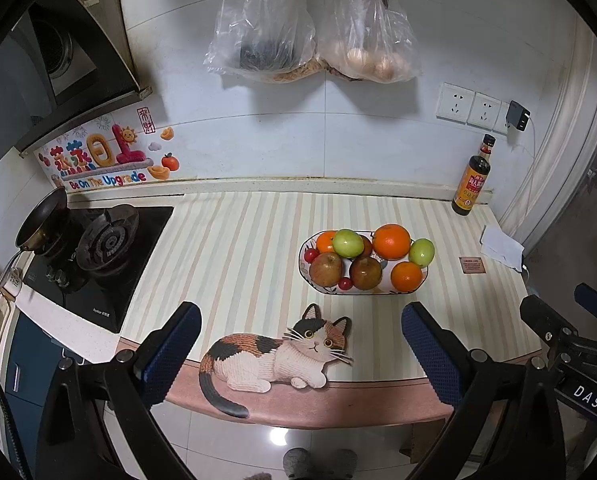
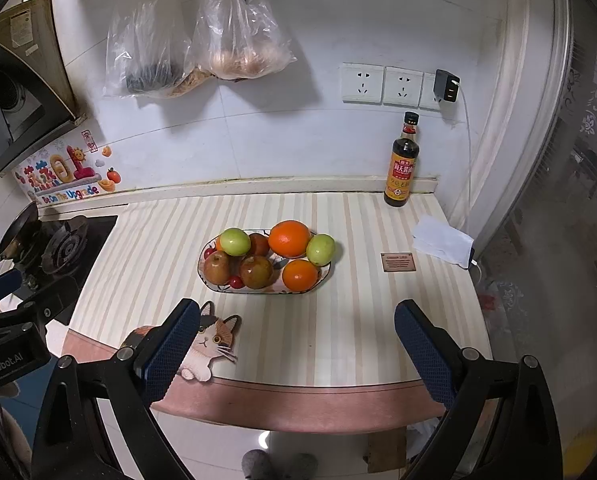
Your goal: Organize fruits
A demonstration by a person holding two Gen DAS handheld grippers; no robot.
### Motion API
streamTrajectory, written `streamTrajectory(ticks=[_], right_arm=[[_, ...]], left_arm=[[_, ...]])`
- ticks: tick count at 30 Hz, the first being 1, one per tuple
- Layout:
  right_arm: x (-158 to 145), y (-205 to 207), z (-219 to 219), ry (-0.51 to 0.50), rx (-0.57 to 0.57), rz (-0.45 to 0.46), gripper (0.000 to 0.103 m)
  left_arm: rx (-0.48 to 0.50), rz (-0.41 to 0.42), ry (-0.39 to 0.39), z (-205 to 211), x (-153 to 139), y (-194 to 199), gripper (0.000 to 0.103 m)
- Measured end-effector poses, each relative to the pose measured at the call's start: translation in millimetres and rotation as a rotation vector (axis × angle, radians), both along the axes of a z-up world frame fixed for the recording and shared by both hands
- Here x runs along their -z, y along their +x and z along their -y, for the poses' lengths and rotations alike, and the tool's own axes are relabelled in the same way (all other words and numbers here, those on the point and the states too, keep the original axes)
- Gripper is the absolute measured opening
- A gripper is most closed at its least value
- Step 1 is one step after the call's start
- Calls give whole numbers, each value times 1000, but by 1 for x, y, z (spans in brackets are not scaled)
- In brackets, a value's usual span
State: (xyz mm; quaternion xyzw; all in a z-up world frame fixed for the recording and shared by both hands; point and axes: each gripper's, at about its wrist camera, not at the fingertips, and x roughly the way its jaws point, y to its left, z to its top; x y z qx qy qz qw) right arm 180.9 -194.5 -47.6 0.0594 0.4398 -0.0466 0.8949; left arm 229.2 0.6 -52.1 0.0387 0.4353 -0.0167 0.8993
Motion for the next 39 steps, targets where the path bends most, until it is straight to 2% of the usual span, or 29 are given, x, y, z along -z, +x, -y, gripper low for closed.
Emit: streamTrajectory(ticks=[39], right_arm=[[-4, 0, 6, 1, -10, -11, 100]], left_arm=[[2, 9, 10, -4, 4, -3, 103]])
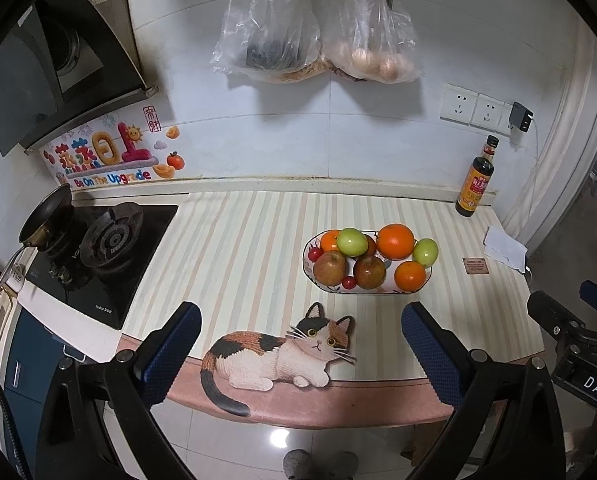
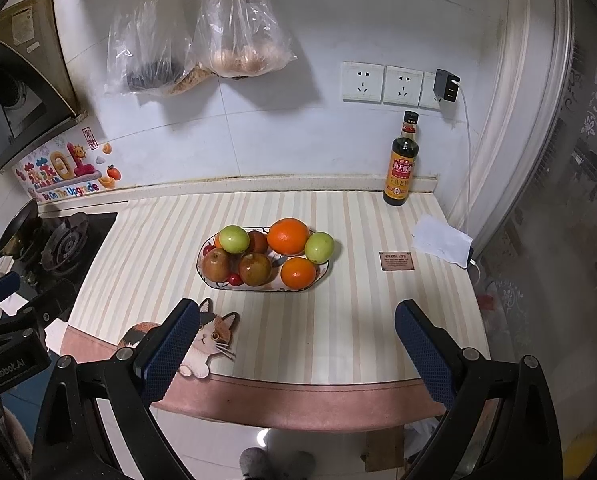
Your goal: Organize fruits
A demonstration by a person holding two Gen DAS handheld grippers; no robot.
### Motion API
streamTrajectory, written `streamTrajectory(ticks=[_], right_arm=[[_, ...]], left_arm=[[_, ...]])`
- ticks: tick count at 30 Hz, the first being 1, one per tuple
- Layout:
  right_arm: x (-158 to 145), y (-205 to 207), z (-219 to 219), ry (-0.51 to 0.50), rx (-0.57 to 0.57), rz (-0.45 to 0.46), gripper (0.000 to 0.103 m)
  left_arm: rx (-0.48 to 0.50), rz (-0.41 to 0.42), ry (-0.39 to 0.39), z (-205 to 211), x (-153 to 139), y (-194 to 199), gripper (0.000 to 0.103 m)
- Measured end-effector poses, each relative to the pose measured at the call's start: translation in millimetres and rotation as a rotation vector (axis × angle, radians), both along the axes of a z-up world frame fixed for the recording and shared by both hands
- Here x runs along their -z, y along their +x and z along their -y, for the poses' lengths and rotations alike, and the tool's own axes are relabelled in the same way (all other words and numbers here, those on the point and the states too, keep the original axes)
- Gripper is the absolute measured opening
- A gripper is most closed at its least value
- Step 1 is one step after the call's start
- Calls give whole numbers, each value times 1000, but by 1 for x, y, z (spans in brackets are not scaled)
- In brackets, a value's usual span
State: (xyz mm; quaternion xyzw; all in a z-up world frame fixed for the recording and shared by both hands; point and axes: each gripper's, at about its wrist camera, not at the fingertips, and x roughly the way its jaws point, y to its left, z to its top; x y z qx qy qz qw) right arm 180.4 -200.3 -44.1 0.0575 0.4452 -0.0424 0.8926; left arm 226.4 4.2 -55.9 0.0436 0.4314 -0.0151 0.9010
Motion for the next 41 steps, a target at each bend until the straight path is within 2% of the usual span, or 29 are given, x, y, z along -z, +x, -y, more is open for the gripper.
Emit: streamTrajectory(ticks=[41], right_arm=[[1, 1, -3, -3, -15, -6, 101]], left_arm=[[20, 0, -8, 8, 4, -6, 103]])
